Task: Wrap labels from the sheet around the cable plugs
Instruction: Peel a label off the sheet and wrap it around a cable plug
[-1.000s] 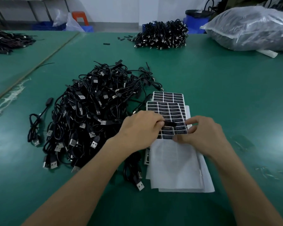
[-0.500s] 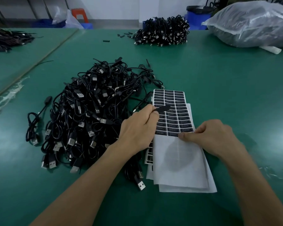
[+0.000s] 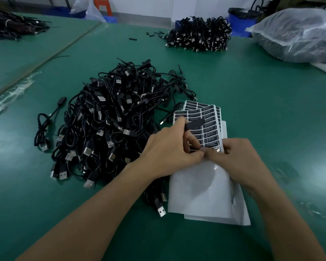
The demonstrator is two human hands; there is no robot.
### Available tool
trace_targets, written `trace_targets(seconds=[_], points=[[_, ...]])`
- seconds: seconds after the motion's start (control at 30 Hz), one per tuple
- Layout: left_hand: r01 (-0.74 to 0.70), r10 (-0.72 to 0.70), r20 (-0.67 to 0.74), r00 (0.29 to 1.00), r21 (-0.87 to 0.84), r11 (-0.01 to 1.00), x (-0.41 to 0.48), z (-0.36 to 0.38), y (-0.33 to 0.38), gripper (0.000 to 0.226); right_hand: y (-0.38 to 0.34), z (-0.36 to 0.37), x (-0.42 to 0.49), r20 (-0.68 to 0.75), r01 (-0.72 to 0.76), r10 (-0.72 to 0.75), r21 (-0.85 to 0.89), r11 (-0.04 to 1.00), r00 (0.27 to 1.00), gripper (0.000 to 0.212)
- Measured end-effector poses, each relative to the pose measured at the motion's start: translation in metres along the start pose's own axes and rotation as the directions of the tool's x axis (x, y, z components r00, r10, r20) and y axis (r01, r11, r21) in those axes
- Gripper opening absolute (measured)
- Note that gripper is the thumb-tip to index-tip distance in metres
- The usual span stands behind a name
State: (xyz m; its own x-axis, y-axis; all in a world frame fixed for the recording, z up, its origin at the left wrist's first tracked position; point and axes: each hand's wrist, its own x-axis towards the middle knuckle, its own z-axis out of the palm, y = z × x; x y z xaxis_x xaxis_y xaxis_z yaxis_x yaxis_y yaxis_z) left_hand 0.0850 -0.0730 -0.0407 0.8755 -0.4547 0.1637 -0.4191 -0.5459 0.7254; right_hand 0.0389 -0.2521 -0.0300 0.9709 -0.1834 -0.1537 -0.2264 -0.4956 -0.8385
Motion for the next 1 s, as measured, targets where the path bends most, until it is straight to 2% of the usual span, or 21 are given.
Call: trace_targets(seconds=[0.03,0.1,0.17,0.3,0.47,0.6,0.77,1.0], points=[[-0.003,0.002,0.011,1.0,0.054,0.999,0.001,0.001,-0.001,0.046,0.0,-0.005,0.0,0.044,-0.034,0.031,0.069,0.997,0.999,0.047],[-0.01,0.006,0.023,1.0,0.153,0.988,0.002,0.002,-0.002,0.05,0.001,-0.015,0.0,0.114,-0.132,0.113,0.172,0.976,0.987,0.03],[-0.011,0.008,0.019,1.0,0.171,0.985,0.003,0.003,-0.003,0.052,0.002,-0.022,0.0,0.176,-0.193,0.155,0.219,0.956,0.972,0.016],[-0.015,0.014,0.009,1.0,0.147,0.989,0.002,0.001,-0.001,0.054,0.004,-0.026,0.001,0.204,-0.254,0.193,0.339,0.906,0.96,0.024],[-0.048,0.052,-0.037,0.998,0.12,0.992,0.0,0.005,0.007,0.046,0.001,-0.022,-0.001,0.197,-0.179,0.122,0.308,0.934,0.973,0.026],[-0.013,0.014,-0.085,0.996,0.006,1.0,0.0,0.009,0.015,0.039,-0.002,-0.018,-0.004,0.197,-0.123,0.071,0.263,0.957,0.978,0.027],[-0.002,-0.014,-0.09,0.996,-0.168,0.986,-0.003,0.007,0.015,0.045,-0.004,-0.015,-0.004,0.16,-0.096,0.058,0.237,0.967,0.985,0.021],[0.021,-0.039,-0.069,0.997,-0.243,0.97,-0.004,0.007,0.014,0.052,-0.002,-0.014,-0.003,0.157,-0.036,0.001,0.223,0.974,0.988,0.021]])
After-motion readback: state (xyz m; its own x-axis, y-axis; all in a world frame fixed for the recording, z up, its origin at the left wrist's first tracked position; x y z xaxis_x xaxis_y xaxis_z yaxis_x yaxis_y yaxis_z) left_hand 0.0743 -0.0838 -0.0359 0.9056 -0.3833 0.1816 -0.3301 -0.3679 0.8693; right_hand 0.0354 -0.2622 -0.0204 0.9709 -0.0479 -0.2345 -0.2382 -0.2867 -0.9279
